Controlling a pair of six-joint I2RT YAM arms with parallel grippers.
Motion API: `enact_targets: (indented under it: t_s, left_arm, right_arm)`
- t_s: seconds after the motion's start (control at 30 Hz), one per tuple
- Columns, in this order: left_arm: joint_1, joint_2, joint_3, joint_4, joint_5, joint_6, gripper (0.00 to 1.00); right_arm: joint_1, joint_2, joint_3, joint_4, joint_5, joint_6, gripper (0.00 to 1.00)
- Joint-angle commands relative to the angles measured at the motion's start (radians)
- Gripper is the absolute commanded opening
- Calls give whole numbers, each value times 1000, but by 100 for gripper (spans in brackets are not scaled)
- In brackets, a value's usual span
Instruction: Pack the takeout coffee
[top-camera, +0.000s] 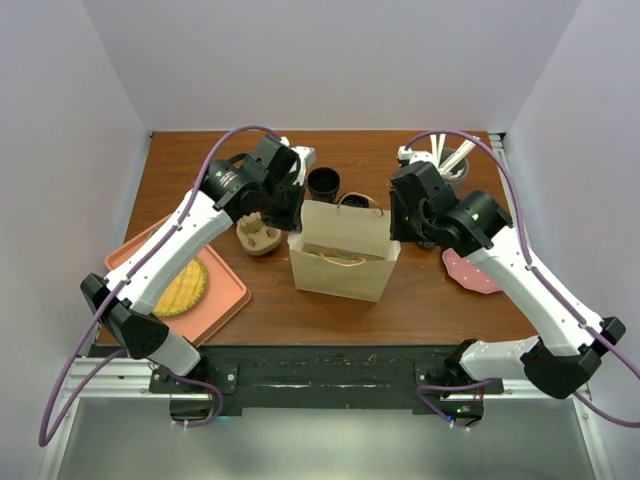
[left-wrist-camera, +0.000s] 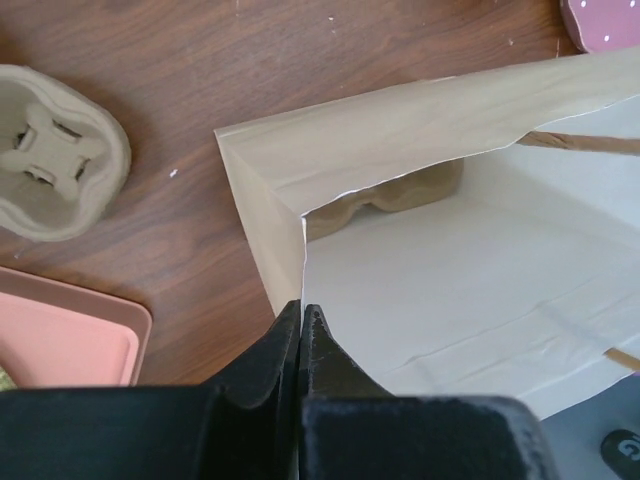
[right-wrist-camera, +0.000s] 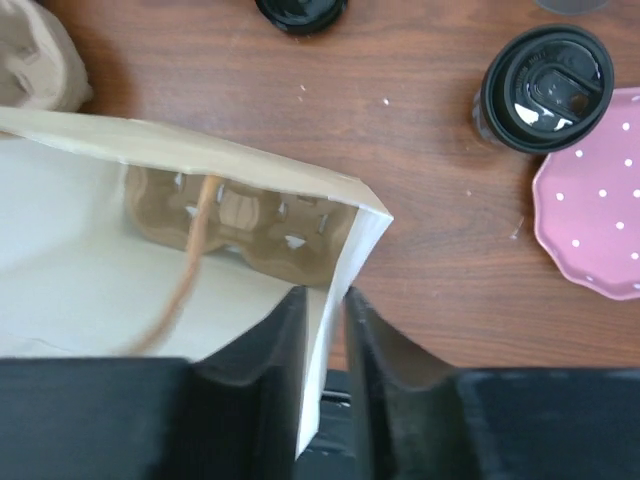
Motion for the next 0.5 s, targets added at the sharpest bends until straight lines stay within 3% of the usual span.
enact_targets:
  t_s: [0.0, 0.07, 0.3, 0.4, 0.43, 0.47]
  left_arm:
    - [0, -68, -9, -1, -17, 43, 0]
    - [3, -89, -67, 8, -8, 43, 0]
    - [10, -177, -193, 86, 28, 26, 0]
    - [10, -174, -195, 82, 9, 16, 21]
    - [12, -168, -170, 74, -7, 11, 35]
    - [13, -157, -156, 68, -39, 6, 39]
  right_arm:
    - [-3, -51, 85, 66, 40, 42, 38]
    - [-4, -31, 164, 28, 58, 58, 49]
    - [-12, 35, 332, 8, 152, -16, 62]
    - [-37, 64, 344, -15, 226, -19, 63]
    - [-64, 70, 341, -35, 242, -14, 63]
    - [-84, 82, 332, -43, 250, -8, 64]
